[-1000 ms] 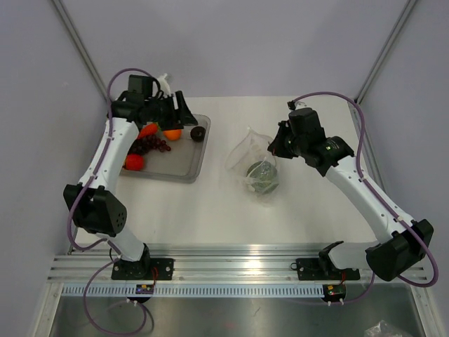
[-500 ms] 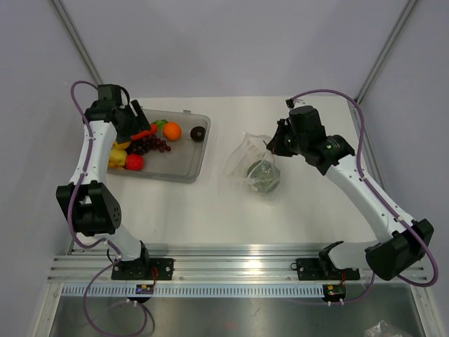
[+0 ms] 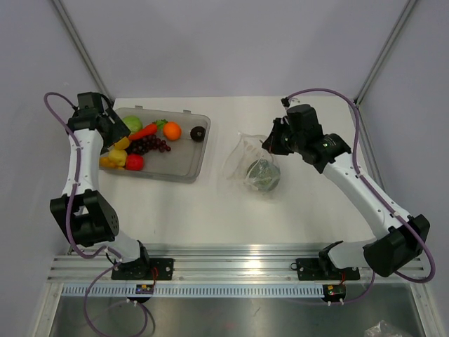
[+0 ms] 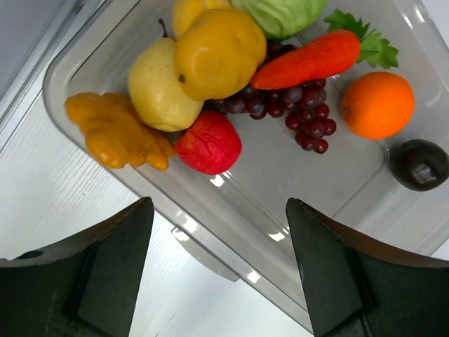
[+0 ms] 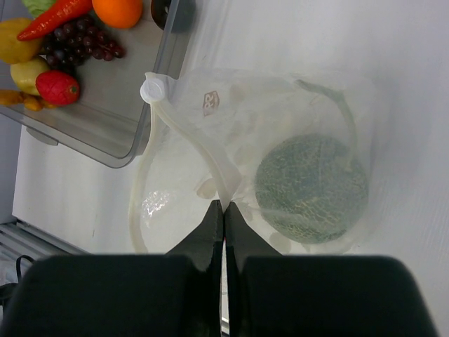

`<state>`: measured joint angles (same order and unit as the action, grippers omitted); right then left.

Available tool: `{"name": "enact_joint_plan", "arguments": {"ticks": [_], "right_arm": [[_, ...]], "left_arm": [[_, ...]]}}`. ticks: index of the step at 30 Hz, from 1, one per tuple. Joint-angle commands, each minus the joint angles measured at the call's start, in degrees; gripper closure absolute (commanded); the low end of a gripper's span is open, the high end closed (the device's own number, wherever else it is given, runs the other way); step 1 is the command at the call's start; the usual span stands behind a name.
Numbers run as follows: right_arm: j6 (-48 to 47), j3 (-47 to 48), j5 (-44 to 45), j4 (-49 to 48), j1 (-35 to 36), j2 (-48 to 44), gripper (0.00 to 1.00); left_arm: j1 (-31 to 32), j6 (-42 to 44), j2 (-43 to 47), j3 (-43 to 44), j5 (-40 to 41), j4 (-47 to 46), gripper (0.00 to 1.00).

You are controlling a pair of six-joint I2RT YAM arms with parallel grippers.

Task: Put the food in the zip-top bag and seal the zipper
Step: Pick up the fake fruit from the bin.

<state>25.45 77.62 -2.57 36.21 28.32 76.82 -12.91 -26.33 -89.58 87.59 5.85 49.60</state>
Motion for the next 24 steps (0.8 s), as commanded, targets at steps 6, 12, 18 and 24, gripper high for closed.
{"name": "enact_joint_plan", "arguments": {"ticks": [6, 12, 18, 24], "right_arm": [[-1.46, -1.51, -3.67, -6.94, -0.28, 0.0, 1.0], [-2.34, -1.95, -4.99, -7.64, -0.28, 0.53, 1.0], [-2.69, -2.21, -5.08, -7.99, -0.28, 0.88, 1.0], [-2.51, -2.3, -5.34, -8.69, -0.28, 1.67, 1.0]], "left_arm": [[-4.58, -3.73, 1.87, -1.98, 6.28, 4.27, 0.22], [-4.58, -5.22, 0.99, -3.83, 6.55, 4.45, 0.25], [-4.15, -5.23, -1.3, -1.46, 3.21, 3.75, 0.32], [-3.09, -2.86, -5.15, 4.16, 4.52, 3.22, 0.3]]}}
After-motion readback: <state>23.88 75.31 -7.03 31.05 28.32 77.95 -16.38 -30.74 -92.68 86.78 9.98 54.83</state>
